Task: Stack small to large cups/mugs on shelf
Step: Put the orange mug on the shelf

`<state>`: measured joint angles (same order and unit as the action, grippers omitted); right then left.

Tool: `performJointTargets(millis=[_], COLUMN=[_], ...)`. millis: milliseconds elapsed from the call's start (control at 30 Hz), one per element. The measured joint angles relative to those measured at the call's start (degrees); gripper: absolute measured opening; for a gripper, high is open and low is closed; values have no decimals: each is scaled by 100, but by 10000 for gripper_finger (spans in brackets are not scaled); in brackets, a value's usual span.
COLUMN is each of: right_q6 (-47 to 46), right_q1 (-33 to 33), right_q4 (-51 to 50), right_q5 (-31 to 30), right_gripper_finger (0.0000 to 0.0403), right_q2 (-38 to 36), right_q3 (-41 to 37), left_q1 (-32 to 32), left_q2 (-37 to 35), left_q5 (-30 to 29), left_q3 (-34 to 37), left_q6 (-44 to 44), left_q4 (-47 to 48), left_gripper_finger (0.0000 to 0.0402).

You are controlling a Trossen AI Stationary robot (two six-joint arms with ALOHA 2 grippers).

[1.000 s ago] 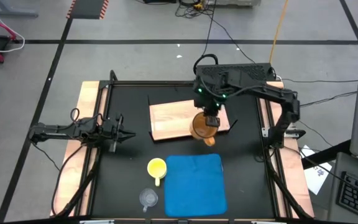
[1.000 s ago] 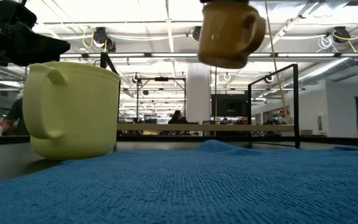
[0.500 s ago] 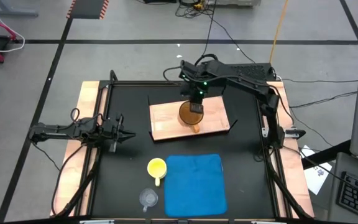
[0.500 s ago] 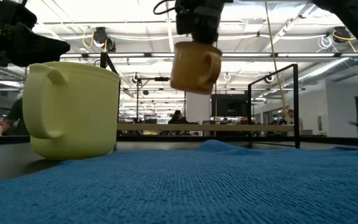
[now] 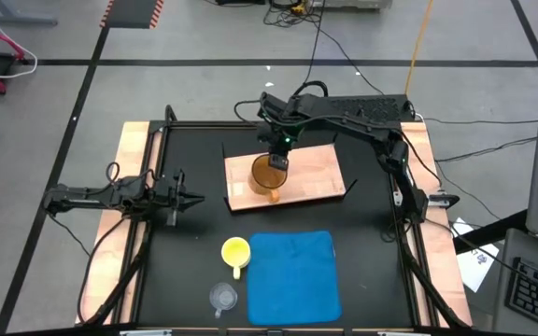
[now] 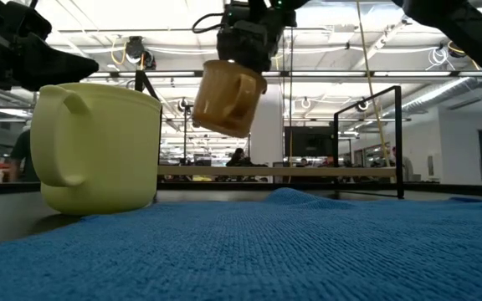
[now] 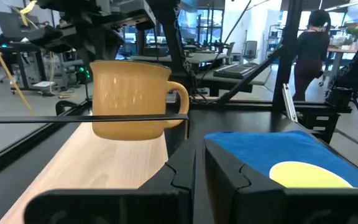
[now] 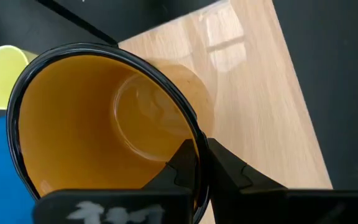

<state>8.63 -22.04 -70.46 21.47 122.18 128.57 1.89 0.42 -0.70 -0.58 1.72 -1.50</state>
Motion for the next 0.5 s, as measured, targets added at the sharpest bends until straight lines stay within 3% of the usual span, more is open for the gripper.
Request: performJointTargets(millis=[500], right_q6=[111], right_q1=[-30], right_q4=[155], right_q5=[-38], right_gripper_finger=[9], right_q2=[63], right_q3=[0], left_q1=[0], left_q2=[1], left_q5=[3], left_q3=[0], left_q6=[2], left_q4=[0], left_gripper_finger=[33])
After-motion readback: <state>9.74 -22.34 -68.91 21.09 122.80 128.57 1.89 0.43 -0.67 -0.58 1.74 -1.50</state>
